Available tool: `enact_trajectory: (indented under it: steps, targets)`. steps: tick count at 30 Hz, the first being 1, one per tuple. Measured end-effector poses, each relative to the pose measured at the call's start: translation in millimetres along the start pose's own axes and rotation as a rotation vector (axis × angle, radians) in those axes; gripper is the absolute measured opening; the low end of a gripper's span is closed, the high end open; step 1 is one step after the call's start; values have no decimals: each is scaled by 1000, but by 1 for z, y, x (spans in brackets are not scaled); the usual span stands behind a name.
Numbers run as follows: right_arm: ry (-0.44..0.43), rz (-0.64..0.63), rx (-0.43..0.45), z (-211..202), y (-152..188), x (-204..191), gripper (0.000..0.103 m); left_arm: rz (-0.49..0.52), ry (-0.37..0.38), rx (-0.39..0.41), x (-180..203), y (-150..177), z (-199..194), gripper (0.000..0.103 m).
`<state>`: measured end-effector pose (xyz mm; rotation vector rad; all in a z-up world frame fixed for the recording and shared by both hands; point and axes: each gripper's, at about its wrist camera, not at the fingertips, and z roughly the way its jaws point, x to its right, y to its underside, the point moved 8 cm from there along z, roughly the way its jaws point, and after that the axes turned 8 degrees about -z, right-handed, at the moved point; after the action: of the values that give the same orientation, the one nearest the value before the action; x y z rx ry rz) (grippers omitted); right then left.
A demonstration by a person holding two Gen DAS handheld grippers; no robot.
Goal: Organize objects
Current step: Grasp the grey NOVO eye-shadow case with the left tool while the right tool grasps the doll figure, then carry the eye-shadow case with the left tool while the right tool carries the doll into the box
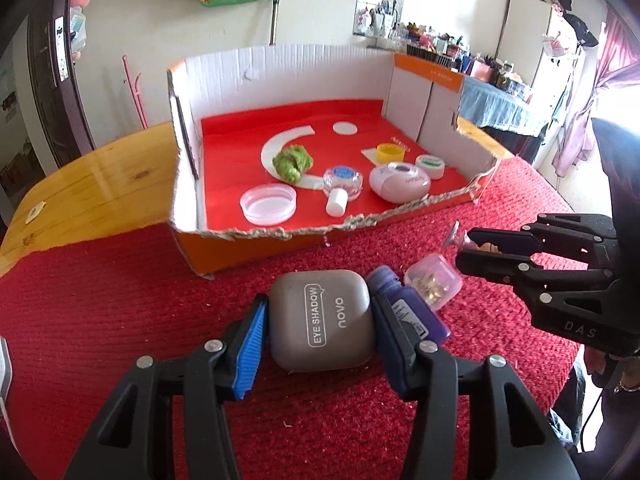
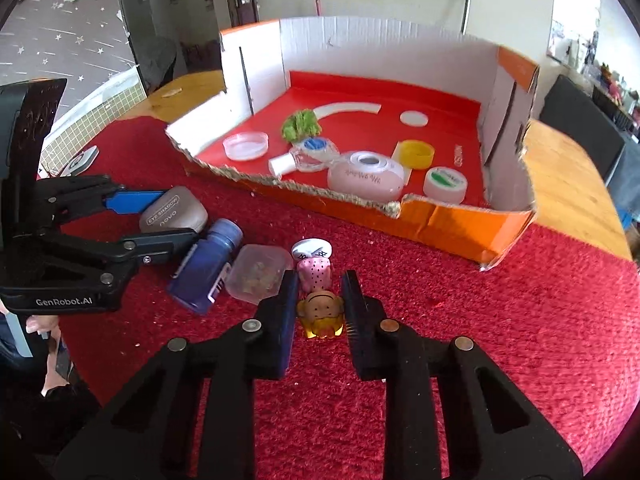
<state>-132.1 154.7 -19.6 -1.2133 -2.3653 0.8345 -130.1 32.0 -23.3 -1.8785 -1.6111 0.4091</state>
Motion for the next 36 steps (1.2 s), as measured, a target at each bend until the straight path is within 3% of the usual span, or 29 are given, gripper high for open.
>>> enact_trajectory:
  steps: [18, 24, 30, 36]
  targets:
    - [-27, 26, 33, -16, -1, -3, 21, -21, 9, 18, -4, -4, -16, 53]
    - [-50, 31, 87, -35, -17, -1, 21, -21, -13, 57, -14, -40, -41, 53]
    - [-72, 67, 113, -40, -59, 19, 21, 4, -17, -46, -20, -83, -18, 53]
    - [-65, 113, 44, -3, -104, 46, 21, 1, -32, -171, -28, -105, 21, 53]
